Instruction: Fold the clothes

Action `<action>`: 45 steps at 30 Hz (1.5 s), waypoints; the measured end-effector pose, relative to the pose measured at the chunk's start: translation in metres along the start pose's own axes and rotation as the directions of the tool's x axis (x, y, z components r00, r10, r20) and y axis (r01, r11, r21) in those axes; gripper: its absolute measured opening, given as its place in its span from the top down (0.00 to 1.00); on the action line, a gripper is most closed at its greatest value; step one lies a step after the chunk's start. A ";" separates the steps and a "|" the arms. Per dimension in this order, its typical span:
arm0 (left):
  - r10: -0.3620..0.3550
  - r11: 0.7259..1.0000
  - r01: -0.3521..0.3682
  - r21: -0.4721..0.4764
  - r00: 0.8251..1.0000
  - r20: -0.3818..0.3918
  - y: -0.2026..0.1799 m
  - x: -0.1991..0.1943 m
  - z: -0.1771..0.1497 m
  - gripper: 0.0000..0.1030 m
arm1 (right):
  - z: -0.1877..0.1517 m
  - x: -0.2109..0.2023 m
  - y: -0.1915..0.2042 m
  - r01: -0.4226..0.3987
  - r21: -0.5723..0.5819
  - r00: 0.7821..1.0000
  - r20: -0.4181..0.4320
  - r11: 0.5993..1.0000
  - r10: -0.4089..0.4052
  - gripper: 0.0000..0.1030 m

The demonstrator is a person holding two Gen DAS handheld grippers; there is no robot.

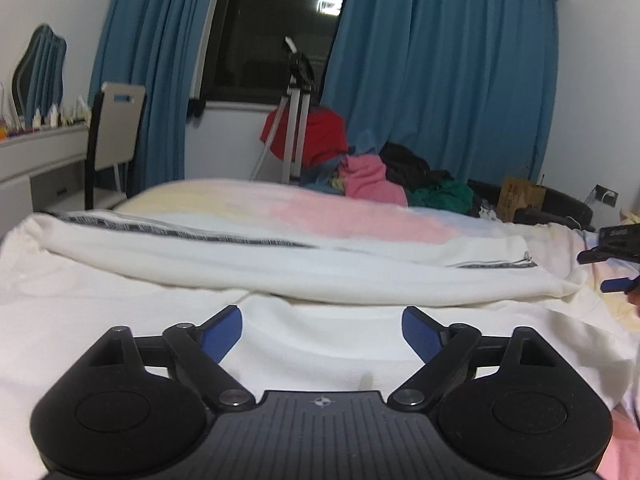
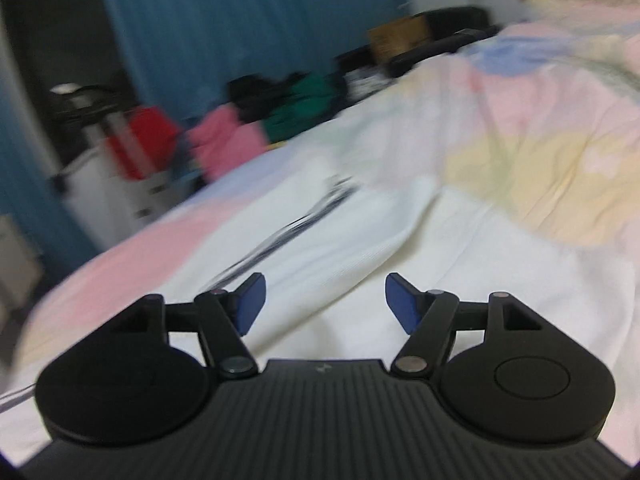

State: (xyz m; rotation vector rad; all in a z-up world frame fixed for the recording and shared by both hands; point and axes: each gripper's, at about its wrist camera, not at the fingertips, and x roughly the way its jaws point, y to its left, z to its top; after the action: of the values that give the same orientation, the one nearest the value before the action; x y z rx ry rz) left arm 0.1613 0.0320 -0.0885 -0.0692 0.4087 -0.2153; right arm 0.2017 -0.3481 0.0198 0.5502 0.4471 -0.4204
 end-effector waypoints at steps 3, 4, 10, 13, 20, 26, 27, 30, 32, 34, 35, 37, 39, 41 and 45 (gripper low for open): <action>0.006 1.000 -0.006 0.007 1.000 0.021 -0.004 -0.025 0.003 0.06 | -0.014 -0.047 0.015 -0.076 -0.046 0.997 -0.006 0.996 0.076 0.33; 0.006 1.000 -0.007 0.007 1.000 0.026 -0.004 -0.034 0.004 0.05 | -0.019 -0.062 0.020 -0.095 -0.068 0.995 -0.011 0.993 0.095 0.33; -0.006 1.000 0.006 0.023 1.000 0.005 -0.007 -0.080 0.000 0.00 | -0.042 -0.118 0.034 -0.190 -0.186 0.982 -0.019 0.964 0.190 0.33; 0.008 1.000 -0.008 0.006 0.999 -0.039 -0.001 -0.095 -0.005 0.00 | -0.044 -0.130 0.037 -0.180 -0.229 0.982 0.007 0.957 0.187 0.33; 0.087 0.987 -0.110 -0.115 0.978 -0.191 0.045 -0.113 -0.010 0.00 | -0.043 -0.126 0.023 -0.161 -0.196 0.986 0.003 0.967 0.164 0.33; 0.150 0.908 -0.268 -0.323 0.926 -0.345 0.108 -0.117 -0.010 0.01 | -0.041 -0.116 0.010 -0.141 -0.146 0.990 -0.018 0.979 0.140 0.33; 0.148 0.889 -0.286 -0.357 0.918 -0.367 0.118 -0.118 -0.011 0.01 | -0.041 -0.114 0.008 -0.137 -0.138 0.991 -0.022 0.981 0.135 0.33; 0.111 0.823 -0.326 -0.466 0.896 -0.431 0.145 -0.115 -0.015 0.02 | -0.040 -0.111 0.003 -0.128 -0.119 0.992 -0.030 0.985 0.125 0.33; 0.082 0.763 -0.364 -0.535 0.874 -0.478 0.165 -0.112 -0.021 0.02 | -0.041 -0.109 0.001 -0.126 -0.109 0.992 -0.036 0.986 0.123 0.33; 0.054 0.695 -0.409 -0.592 0.850 -0.524 0.182 -0.107 -0.031 0.04 | -0.040 -0.107 0.000 -0.126 -0.102 0.992 -0.041 0.987 0.122 0.33; 0.043 0.667 -0.424 -0.613 0.843 -0.536 0.189 -0.104 -0.036 0.06 | -0.040 -0.106 -0.001 -0.124 -0.098 0.992 -0.043 0.987 0.120 0.33; 0.025 0.608 -0.436 -0.663 0.846 -0.533 0.202 -0.104 -0.044 0.06 | -0.039 -0.104 -0.002 -0.121 -0.090 0.992 -0.047 0.989 0.117 0.33; 0.022 0.565 -0.436 -0.701 0.857 -0.515 0.212 -0.105 -0.047 0.06 | -0.039 -0.102 -0.003 -0.119 -0.078 0.992 -0.052 0.990 0.115 0.33; 0.039 0.544 -0.437 -0.716 0.866 -0.499 0.219 -0.105 -0.044 0.06 | -0.038 -0.101 -0.005 -0.116 -0.068 0.992 -0.056 0.991 0.112 0.33; 0.071 0.526 -0.444 -0.726 0.873 -0.482 0.230 -0.106 -0.036 0.10 | -0.039 -0.099 -0.008 -0.106 -0.062 0.993 -0.064 0.992 0.102 0.33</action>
State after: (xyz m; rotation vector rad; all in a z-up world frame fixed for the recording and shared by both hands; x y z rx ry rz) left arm 0.0969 0.2783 -0.1058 -0.9209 0.9108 0.3092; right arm 0.1056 -0.3060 0.0375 0.5219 0.4868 -0.2890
